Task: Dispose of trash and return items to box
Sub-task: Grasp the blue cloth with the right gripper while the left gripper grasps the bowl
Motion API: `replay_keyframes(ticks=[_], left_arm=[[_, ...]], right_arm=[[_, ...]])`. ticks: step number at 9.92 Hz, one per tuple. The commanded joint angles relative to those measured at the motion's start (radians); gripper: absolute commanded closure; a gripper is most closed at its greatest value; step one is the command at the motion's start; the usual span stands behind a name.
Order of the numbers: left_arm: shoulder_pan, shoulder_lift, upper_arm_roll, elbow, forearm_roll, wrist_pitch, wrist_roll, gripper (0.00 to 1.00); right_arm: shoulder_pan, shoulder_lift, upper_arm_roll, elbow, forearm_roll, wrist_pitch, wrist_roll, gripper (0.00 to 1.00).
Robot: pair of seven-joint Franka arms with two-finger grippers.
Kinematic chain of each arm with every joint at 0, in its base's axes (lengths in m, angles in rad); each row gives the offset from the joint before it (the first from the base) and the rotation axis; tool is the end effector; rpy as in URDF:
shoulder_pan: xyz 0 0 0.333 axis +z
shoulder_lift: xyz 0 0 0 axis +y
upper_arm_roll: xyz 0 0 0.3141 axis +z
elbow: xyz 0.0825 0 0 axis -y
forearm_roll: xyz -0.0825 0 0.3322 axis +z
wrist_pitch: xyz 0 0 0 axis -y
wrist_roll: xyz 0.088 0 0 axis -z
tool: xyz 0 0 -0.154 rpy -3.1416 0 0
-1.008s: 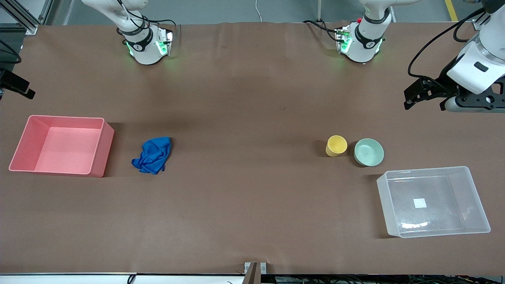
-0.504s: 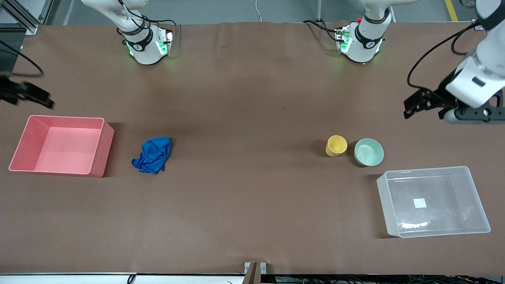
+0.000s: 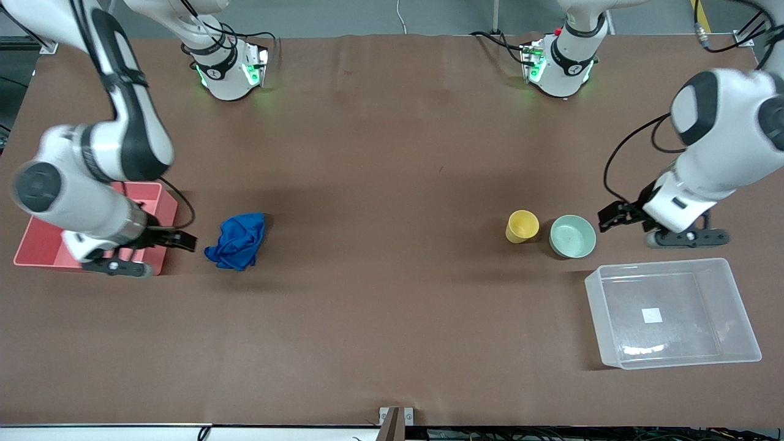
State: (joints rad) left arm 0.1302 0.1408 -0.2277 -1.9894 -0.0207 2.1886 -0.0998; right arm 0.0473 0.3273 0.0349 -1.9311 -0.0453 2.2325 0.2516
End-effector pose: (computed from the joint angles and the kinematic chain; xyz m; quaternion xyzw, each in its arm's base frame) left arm 0.5453 -0.0522 0.3795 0.9992 0.0085 0.0284 0.0273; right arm 0.5706 0.0432 0.3007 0.9973 -0.0713 -0.0106 0.0140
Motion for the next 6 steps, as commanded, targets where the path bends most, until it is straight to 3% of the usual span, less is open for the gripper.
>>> replay_keyframes(ticks=[1, 4, 6], left_arm=[[0.037, 0.051, -0.004, -0.142, 0.021, 0.185, 0.023, 0.01], [0.055, 0.149, -0.002, -0.233, 0.060, 0.353, 0.040, 0.01], [0.092, 0.201, -0.002, -0.252, 0.105, 0.408, 0.040, 0.03]], right_arm=[[0.028, 0.054, -0.001, -0.081, -0.076, 0.141, 0.095, 0.00], [0.043, 0.107, -0.003, -0.216, -0.080, 0.390, 0.100, 0.00], [0.043, 0.116, -0.001, -0.230, -0.082, 0.401, 0.103, 0.00]])
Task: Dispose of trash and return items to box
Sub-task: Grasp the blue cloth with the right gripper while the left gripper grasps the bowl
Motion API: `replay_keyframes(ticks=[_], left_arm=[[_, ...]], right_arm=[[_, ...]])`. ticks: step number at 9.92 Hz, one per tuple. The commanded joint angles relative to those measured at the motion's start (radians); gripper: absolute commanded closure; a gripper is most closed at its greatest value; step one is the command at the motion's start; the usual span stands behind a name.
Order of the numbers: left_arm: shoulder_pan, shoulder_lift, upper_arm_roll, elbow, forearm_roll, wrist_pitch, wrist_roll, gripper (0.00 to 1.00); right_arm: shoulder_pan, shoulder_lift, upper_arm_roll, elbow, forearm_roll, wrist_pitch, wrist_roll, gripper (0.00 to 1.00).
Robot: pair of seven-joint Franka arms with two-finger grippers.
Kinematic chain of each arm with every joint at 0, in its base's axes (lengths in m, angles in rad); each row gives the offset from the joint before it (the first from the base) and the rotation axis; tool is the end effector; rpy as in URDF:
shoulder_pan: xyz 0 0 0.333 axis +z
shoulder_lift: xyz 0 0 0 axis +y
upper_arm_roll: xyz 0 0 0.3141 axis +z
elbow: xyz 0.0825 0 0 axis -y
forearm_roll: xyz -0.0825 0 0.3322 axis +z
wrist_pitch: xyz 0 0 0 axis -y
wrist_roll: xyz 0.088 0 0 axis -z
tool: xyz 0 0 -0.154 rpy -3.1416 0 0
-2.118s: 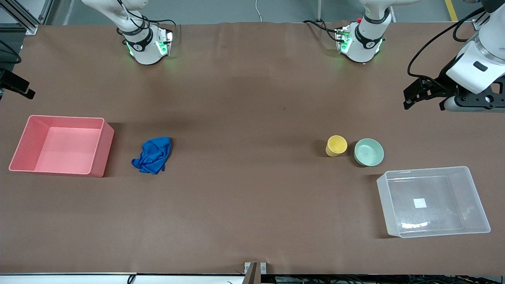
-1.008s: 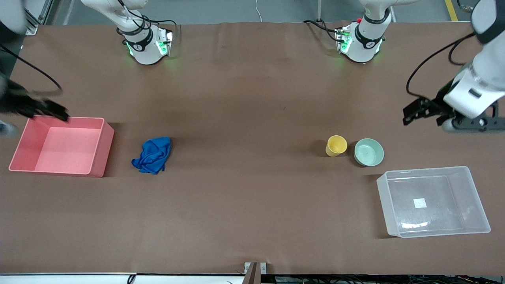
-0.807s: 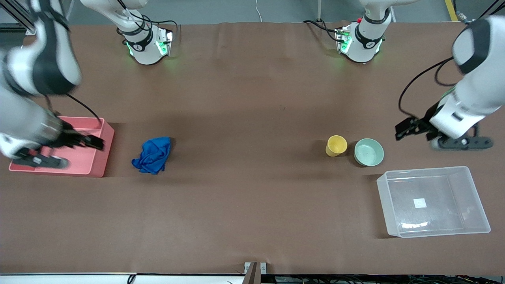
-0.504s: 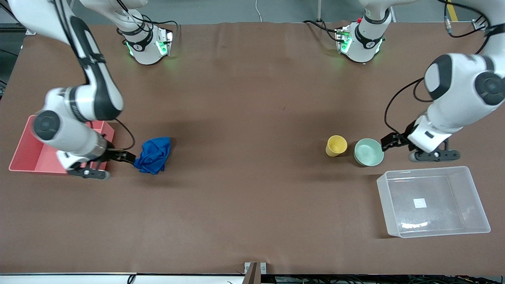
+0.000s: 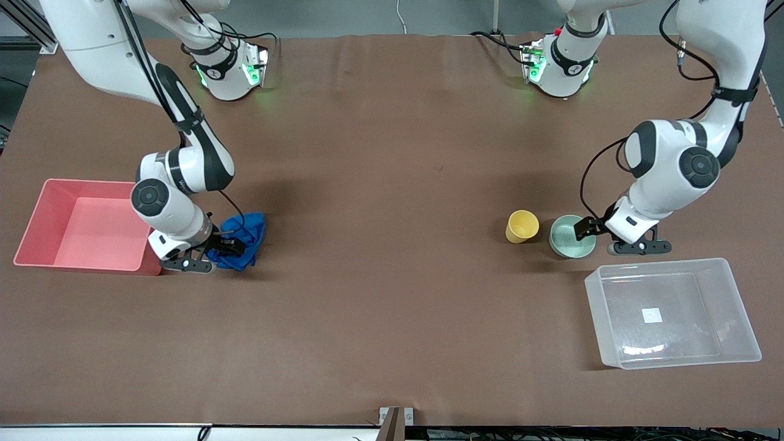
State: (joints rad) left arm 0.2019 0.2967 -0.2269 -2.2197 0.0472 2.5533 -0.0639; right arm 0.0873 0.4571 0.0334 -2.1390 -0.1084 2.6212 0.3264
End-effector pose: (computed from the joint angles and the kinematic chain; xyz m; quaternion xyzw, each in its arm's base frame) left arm 0.5262 -0.0136 0.2415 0.9995 0.0056 0.0219 0.0203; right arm 0.5434 0.0662 0.1857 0.9980 -0.0579 0.0171 0.0168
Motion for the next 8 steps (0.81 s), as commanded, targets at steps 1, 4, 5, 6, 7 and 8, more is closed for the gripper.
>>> replay_keyframes(ticks=[1, 4, 5, 6, 7, 8], left_arm=[[0.022, 0.070, -0.003, -0.021, 0.040, 0.053, 0.004, 0.08], [0.019, 0.102, -0.005, -0.024, 0.040, 0.080, -0.003, 0.36], [0.019, 0.114, -0.005, -0.026, 0.040, 0.096, -0.005, 0.49], [0.017, 0.117, -0.005, -0.025, 0.040, 0.096, -0.005, 0.70], [0.016, 0.122, -0.005, -0.024, 0.042, 0.096, -0.004, 0.84], [0.016, 0.122, -0.006, -0.024, 0.042, 0.096, -0.001, 0.91]], right_arm=[[0.005, -0.009, 0.002, -0.033, -0.019, 0.005, 0.028, 0.07], [-0.001, -0.009, 0.020, -0.045, -0.017, 0.010, 0.033, 0.98], [-0.006, -0.008, 0.020, -0.036, -0.017, 0.005, 0.034, 0.99], [-0.011, -0.009, 0.020, -0.029, -0.017, 0.005, 0.031, 0.99], [-0.011, -0.015, 0.022, -0.010, -0.017, -0.025, 0.026, 0.99], [-0.011, -0.032, 0.022, 0.028, -0.017, -0.124, 0.026, 0.99]])
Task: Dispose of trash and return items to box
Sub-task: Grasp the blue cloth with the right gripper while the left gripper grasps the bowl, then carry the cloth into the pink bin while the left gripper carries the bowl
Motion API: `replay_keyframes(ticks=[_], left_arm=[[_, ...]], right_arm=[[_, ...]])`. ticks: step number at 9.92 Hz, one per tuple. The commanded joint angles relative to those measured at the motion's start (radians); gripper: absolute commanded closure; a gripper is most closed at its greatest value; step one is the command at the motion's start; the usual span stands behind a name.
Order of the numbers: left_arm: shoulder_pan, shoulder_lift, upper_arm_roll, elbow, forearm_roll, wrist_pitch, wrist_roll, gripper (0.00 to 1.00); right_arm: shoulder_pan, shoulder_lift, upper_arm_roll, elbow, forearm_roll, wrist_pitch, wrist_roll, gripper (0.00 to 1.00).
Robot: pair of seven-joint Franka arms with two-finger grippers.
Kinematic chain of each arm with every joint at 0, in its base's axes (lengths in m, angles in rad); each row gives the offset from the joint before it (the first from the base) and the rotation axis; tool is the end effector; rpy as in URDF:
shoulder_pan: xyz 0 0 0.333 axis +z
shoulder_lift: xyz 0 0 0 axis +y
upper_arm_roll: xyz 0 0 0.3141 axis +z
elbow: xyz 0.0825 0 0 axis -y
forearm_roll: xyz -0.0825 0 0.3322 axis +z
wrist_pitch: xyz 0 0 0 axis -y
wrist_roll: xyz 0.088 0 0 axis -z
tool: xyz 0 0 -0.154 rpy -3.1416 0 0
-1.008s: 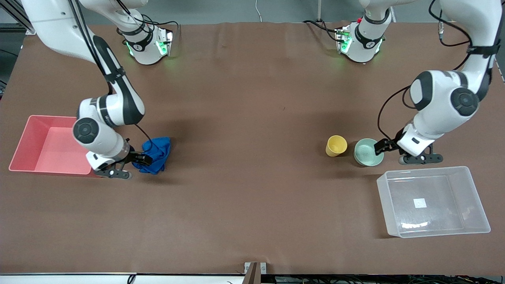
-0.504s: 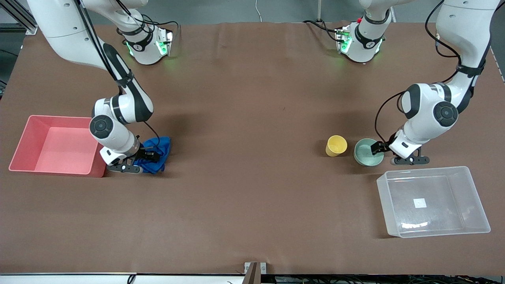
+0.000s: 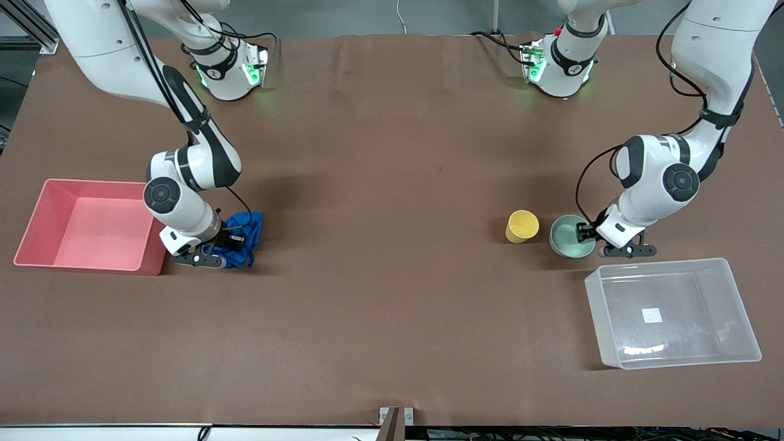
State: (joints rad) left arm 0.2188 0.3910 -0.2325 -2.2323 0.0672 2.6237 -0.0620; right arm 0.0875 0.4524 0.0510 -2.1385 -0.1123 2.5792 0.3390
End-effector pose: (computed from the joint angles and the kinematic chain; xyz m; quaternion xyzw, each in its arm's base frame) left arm 0.5217 -0.0104 0.1958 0.9996 0.0038 0.0054 0.0273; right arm 0.5368 0.0745 0.1848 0.9983 -0.0550 -0.0006 0.0192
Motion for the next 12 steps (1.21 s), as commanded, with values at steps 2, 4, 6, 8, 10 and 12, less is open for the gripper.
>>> replay_keyframes(ticks=[2, 4, 6, 8, 10, 12], left_arm=[[-0.003, 0.016, -0.002, -0.009, 0.022, 0.019, 0.002, 0.93], [-0.001, -0.020, -0.011, 0.002, 0.022, -0.016, 0.004, 0.93], [0.001, -0.064, -0.013, 0.069, 0.022, -0.136, 0.010, 0.94], [0.001, -0.069, -0.025, 0.243, 0.020, -0.340, 0.010, 0.94], [0.002, -0.025, -0.027, 0.469, 0.019, -0.503, 0.028, 0.94], [0.004, 0.088, -0.024, 0.679, 0.019, -0.548, 0.080, 0.97]], right_arm=[[-0.009, -0.089, 0.007, 0.174, -0.006, -0.384, 0.012, 0.99], [-0.024, -0.129, 0.013, 0.376, -0.003, -0.709, -0.026, 0.99], [-0.110, -0.202, 0.012, 0.466, 0.000, -0.890, -0.214, 0.99], [-0.181, -0.257, -0.054, 0.463, -0.003, -0.916, -0.480, 0.99], [-0.187, -0.252, -0.173, 0.459, -0.012, -0.863, -0.671, 0.99], [-0.189, -0.215, -0.232, 0.363, -0.021, -0.658, -0.736, 0.99]])
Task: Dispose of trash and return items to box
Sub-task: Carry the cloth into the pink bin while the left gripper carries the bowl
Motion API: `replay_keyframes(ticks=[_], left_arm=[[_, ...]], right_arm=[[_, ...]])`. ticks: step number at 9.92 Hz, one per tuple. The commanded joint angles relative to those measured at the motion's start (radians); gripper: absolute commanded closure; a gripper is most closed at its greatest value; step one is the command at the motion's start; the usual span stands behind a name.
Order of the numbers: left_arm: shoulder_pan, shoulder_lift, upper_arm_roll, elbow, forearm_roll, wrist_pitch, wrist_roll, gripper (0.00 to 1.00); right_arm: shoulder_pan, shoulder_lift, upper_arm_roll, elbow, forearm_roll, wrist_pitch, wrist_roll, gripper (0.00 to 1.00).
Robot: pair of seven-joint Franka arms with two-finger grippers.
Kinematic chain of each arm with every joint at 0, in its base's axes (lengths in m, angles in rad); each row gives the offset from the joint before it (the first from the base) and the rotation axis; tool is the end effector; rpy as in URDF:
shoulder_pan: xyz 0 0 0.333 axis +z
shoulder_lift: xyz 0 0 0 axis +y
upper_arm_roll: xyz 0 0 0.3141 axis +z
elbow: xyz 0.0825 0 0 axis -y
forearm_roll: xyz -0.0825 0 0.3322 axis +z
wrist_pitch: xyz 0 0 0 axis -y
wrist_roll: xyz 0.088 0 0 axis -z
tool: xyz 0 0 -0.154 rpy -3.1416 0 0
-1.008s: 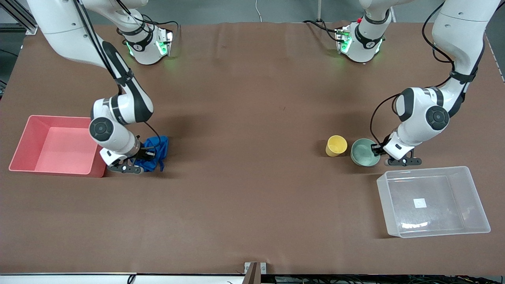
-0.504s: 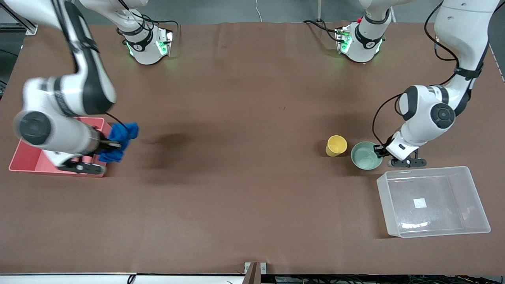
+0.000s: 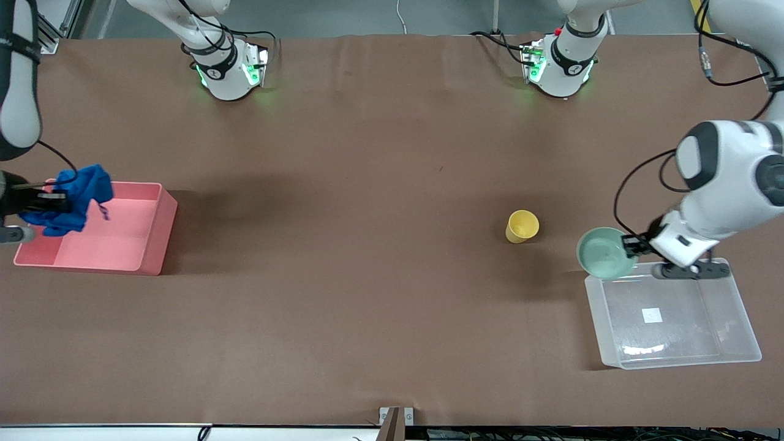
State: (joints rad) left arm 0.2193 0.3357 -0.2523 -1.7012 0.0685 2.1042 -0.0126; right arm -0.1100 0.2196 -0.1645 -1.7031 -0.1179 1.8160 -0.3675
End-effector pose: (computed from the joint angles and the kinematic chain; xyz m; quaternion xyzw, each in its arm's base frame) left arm 0.6131 -0.0016 0.3846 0.9990 -0.0181 0.0390 0.0116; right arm 0.5368 -0.1612 0.4250 0.9938 0.0645 -0.0727 0.0540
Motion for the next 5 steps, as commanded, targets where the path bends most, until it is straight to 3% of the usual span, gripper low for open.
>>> replay_keyframes(ticks=[1, 4, 5], left_arm=[[-0.001, 0.217, 0.002, 0.234, 0.020, -0.030, 0.034, 0.99], [0.000, 0.366, 0.045, 0.382, 0.014, -0.029, 0.144, 1.00], [-0.003, 0.396, 0.056, 0.412, 0.016, -0.024, 0.145, 1.00]], right_arm=[[0.009, 0.035, -0.033, -0.166, -0.017, 0.247, -0.031, 0.99], [-0.016, 0.140, -0.038, -0.338, -0.016, 0.559, -0.039, 0.96], [-0.019, 0.161, -0.038, -0.374, -0.016, 0.633, -0.066, 0.68]])
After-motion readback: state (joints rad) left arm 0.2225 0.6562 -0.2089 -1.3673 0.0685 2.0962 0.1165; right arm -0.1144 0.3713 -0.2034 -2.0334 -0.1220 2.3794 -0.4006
